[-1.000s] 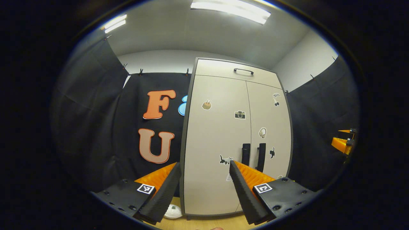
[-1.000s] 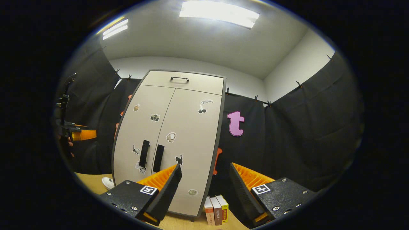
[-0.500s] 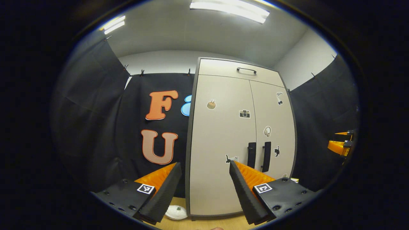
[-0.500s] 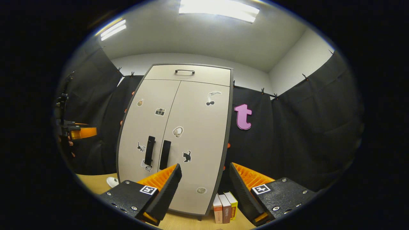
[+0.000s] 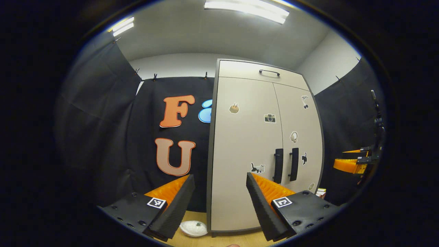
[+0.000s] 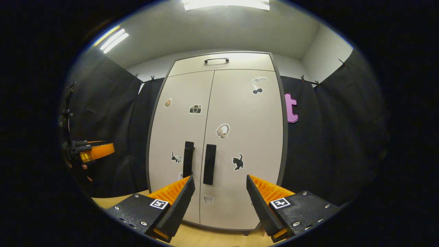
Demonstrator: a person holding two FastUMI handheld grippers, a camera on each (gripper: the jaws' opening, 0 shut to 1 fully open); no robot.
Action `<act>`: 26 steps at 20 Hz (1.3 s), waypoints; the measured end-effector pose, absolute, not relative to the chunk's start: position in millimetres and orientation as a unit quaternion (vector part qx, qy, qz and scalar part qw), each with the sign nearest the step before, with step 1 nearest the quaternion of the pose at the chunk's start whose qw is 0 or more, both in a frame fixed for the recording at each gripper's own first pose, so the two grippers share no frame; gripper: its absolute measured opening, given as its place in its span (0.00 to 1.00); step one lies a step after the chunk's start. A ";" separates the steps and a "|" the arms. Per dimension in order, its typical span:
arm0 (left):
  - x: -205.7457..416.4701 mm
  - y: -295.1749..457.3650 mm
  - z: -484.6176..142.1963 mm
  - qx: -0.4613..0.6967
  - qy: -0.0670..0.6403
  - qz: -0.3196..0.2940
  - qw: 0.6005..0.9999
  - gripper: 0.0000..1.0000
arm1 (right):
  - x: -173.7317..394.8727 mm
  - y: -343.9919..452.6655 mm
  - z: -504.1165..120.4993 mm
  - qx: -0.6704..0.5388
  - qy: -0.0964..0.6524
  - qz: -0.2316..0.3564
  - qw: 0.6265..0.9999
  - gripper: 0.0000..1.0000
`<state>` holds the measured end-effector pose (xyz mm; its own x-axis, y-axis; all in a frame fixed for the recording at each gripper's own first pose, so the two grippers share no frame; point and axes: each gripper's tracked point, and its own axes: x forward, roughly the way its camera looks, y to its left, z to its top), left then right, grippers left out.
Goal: Open the right door of the double-door shoe cabinet with the right hand, and open the left door with the left hand.
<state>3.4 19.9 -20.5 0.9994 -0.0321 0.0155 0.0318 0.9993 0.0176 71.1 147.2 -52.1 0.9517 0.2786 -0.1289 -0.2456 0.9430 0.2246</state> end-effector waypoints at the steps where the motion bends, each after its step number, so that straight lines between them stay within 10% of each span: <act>1: 2.9 23.1 -22.6 0.008 -0.006 -0.015 1.000 0.97 | 81.6 156.9 -51.0 0.116 0.085 0.138 0.980 0.92; 26: 7.4 100.0 -48.5 0.003 0.015 0.015 1.000 0.97 | 230.8 210.8 -124.6 0.117 0.188 0.029 0.975 0.56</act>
